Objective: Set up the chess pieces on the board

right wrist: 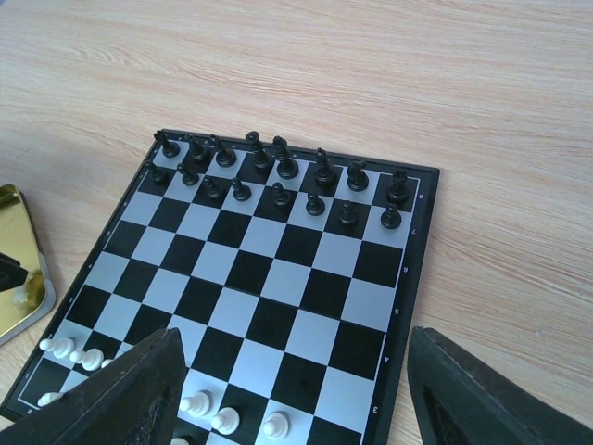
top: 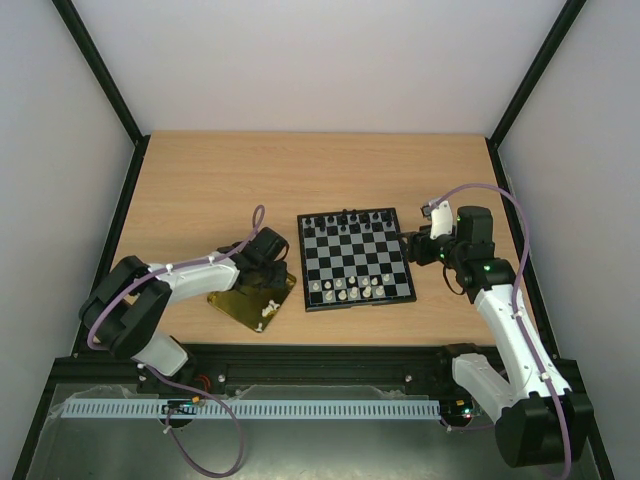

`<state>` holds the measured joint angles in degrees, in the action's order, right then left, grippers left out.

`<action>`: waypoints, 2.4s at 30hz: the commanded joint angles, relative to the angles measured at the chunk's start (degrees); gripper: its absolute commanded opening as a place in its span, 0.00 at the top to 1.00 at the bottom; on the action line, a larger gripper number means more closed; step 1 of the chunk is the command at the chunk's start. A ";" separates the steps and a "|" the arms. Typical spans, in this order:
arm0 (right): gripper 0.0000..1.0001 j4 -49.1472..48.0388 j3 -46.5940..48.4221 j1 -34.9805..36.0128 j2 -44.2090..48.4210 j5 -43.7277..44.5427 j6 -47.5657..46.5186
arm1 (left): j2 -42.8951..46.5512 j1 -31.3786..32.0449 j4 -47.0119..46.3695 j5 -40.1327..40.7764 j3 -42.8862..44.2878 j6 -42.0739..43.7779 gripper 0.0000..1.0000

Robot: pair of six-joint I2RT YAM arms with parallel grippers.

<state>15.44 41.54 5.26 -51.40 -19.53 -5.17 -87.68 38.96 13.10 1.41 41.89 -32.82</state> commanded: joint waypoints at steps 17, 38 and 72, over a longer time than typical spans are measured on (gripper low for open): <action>0.48 7.89 6.25 13.27 -9.49 -9.08 -9.85 | 6.97 1.82 5.38 -2.50 -4.98 -5.38 0.86; 0.47 4.53 -0.49 15.13 1.39 -8.80 -10.50 | 3.28 5.31 30.38 1.92 19.51 21.76 0.60; 0.47 4.94 -0.93 15.05 0.52 -9.82 -10.65 | -5.12 14.84 27.33 16.38 11.09 42.46 0.72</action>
<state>19.81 41.50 20.16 -50.78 -28.38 -15.25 -92.27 53.76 40.64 17.47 51.72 9.87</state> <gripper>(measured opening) 0.532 0.288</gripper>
